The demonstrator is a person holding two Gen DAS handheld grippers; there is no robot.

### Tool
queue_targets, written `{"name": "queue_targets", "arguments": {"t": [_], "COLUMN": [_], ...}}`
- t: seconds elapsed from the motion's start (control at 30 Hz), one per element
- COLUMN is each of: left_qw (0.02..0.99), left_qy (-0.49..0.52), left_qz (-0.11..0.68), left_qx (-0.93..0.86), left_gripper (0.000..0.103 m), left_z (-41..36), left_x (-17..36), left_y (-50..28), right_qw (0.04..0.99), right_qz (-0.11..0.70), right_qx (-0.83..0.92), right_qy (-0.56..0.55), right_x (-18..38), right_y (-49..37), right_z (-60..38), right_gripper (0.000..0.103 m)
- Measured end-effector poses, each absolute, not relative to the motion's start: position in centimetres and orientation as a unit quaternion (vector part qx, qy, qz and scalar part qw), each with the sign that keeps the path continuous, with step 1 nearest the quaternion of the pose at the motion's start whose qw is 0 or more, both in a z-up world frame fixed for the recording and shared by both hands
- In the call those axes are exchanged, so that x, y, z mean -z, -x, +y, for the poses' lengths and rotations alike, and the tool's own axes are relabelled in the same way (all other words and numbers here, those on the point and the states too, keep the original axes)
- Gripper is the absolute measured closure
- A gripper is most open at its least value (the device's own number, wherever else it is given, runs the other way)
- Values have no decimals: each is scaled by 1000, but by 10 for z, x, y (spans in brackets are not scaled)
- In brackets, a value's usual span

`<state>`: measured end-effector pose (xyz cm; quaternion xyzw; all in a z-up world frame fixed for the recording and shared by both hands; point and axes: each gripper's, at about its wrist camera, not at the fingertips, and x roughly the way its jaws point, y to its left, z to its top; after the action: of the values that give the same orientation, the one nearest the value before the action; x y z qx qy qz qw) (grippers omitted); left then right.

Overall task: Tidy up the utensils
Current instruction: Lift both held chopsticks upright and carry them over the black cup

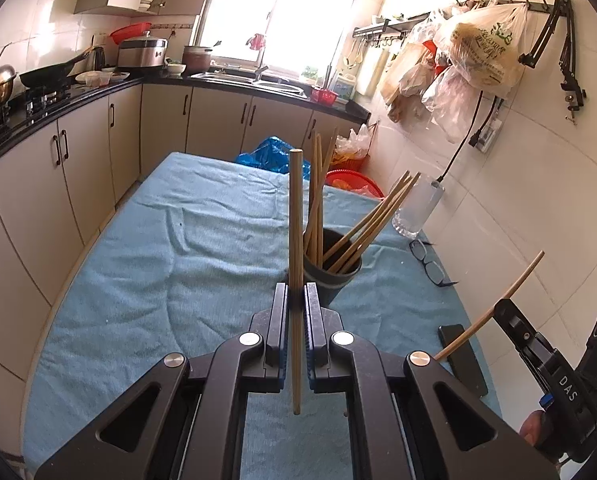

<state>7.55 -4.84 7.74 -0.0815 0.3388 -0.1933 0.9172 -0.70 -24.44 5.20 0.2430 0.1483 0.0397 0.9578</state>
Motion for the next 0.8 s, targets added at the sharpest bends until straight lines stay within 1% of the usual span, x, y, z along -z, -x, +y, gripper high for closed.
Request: {"name": "queue_targets", "arguments": {"t": [0.43,0.8], "left_qw": [921,928], "left_qy": [88,92], "left_qz": [321,298], "left_qx": [203,205], "left_gripper": [96,96], "left_z": [-42,-49], "left_x": [-116,-153], "left_y": [-96,-133], "right_qw": [961,962], "right_qz": [124,106], "right_qx": [-31,-22], "right_qy": [-244,-249], "right_x": [-87,-117], "right_y": [-1,-31], "right_z": [-261,-276], "right_gripper": [95,96]}}
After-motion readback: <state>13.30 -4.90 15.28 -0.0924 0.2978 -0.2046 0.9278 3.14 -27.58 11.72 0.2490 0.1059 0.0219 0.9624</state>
